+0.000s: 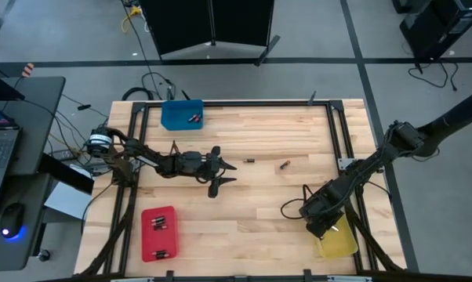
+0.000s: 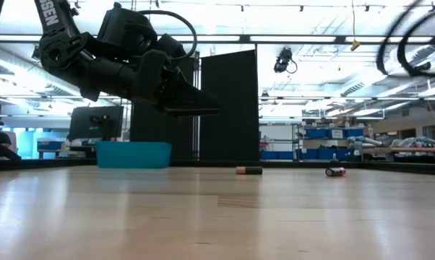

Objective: Sort batteries
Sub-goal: Put the red battery into the blue bin

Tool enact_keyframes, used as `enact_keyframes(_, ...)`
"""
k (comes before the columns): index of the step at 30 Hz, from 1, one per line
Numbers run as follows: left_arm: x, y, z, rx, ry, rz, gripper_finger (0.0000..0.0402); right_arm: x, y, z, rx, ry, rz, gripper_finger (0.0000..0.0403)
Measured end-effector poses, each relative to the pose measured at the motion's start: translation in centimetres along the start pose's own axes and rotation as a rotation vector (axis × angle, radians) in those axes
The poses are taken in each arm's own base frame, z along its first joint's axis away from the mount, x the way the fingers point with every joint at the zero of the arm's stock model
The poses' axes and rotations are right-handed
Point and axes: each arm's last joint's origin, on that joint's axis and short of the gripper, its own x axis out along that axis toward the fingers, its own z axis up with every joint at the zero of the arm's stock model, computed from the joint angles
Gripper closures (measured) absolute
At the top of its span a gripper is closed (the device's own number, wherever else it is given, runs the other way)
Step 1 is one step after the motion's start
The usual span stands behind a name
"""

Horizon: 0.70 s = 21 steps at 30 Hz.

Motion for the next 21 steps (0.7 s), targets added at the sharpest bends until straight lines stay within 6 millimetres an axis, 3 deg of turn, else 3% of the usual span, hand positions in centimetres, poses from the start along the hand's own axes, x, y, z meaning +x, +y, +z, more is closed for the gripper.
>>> enact_keyframes(13, 0.0, 0.0, 0.0, 0.006, -0.001, 0.002, 0.0204, -7.7, 2.5, -3.0, -0.159, -0.269, -0.102, 0.0368)
enact_keyframes(17, 0.0, 0.0, 0.0, 0.02, -0.001, 0.003, 0.0204, -9.5, 2.9, -2.4, -0.279, -0.415, -0.116, 0.0394)
enact_keyframes(21, 0.0, 0.0, 0.0, 0.019, 0.002, 0.003, 0.0204, -10.7, 2.8, -0.5, -0.383, -0.547, -0.157, 0.0385)
